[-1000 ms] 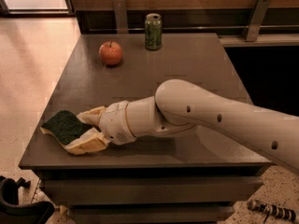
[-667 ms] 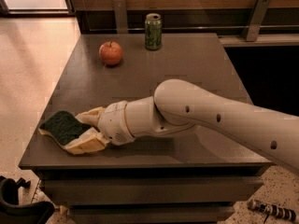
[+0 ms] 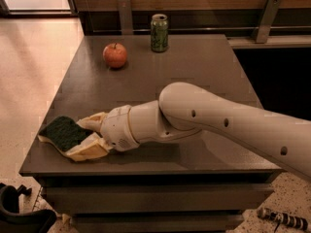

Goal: Pick sponge

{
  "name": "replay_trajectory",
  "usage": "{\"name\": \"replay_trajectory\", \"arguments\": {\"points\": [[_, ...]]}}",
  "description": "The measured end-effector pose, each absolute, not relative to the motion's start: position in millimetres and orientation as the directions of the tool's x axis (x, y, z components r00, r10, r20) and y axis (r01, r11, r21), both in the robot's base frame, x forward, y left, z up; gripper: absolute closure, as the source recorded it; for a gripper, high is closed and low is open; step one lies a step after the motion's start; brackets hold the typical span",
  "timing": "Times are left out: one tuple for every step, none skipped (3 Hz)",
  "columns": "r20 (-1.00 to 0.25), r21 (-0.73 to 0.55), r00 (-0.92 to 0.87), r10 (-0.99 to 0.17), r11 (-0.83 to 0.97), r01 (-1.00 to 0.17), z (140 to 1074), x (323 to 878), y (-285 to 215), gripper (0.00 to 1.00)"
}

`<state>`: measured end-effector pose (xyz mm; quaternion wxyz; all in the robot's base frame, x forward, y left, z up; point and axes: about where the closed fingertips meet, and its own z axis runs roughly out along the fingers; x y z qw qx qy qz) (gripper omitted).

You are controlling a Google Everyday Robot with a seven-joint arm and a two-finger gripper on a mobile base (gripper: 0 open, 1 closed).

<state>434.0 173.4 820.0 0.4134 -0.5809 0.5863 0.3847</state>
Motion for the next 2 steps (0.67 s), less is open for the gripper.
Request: {"name": "replay_trajectory", "arguments": {"points": [[-0.932,-0.029,0.017,-0.363,0.029,-0.999,820.0,434.0,173.4,1.0],[-0.936,-0.04,0.038,-0.351,-0.001,-0.999,833.3,435.7,165.9,1.0]]}}
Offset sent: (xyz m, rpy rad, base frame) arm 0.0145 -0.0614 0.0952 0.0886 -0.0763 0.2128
